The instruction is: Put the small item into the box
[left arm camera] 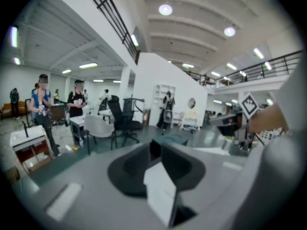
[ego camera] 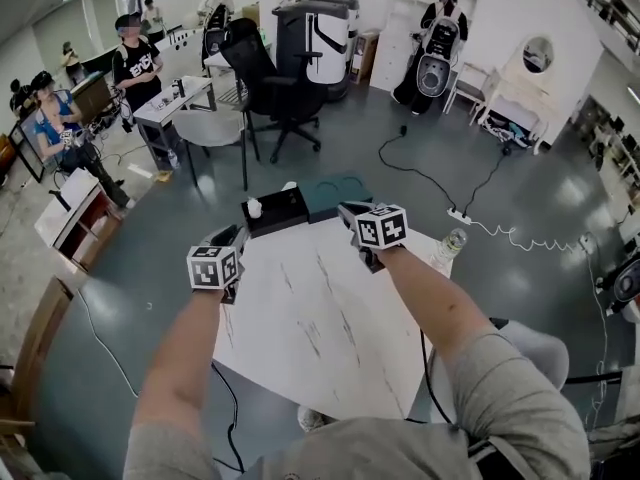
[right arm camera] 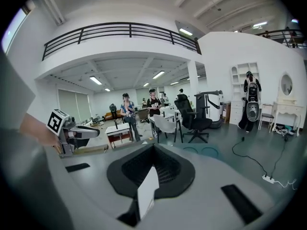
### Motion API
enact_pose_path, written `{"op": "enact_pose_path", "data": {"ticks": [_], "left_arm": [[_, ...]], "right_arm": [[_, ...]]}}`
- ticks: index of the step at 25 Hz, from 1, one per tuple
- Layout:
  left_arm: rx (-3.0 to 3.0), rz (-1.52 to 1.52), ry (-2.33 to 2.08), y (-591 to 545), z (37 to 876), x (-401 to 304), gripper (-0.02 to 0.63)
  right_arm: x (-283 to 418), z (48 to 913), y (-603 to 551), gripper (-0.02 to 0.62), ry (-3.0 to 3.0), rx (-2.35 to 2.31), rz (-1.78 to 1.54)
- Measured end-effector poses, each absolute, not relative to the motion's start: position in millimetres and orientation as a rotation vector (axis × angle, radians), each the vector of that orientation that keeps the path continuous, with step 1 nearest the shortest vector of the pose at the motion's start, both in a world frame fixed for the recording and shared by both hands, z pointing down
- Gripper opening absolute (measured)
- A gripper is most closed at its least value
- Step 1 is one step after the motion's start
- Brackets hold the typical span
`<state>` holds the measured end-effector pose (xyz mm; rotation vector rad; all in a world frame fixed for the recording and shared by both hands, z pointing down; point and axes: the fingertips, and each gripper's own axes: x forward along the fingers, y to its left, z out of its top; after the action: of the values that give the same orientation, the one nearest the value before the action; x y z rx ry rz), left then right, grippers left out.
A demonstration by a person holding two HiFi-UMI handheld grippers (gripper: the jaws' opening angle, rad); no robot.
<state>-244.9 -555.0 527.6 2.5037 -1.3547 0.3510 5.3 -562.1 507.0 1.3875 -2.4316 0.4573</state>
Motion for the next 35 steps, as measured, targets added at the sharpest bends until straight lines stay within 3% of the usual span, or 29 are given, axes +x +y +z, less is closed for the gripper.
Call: {"op": "enact_pose_path", "data": {"ticks": [10, 22, 35], "left_arm": [[2.586, 0.241, -1.343, -473.3, 475.8, -233.9, 0.008], [2.378, 0.112, -1.412, -328.5, 498.2, -151.9, 0.006], [2.402, 0.105, -1.572, -196.0, 464.0, -81.7, 0.005]], "right_arm": [[24.0, 482.5, -489.2, 0.008, -2.478, 1.376, 0.481], [104.7, 488.0, -400.7, 0.008, -2.530, 1.301, 0.490], [139.3, 467.0, -298.9, 0.008, -2.647, 1.112, 0.435]]}}
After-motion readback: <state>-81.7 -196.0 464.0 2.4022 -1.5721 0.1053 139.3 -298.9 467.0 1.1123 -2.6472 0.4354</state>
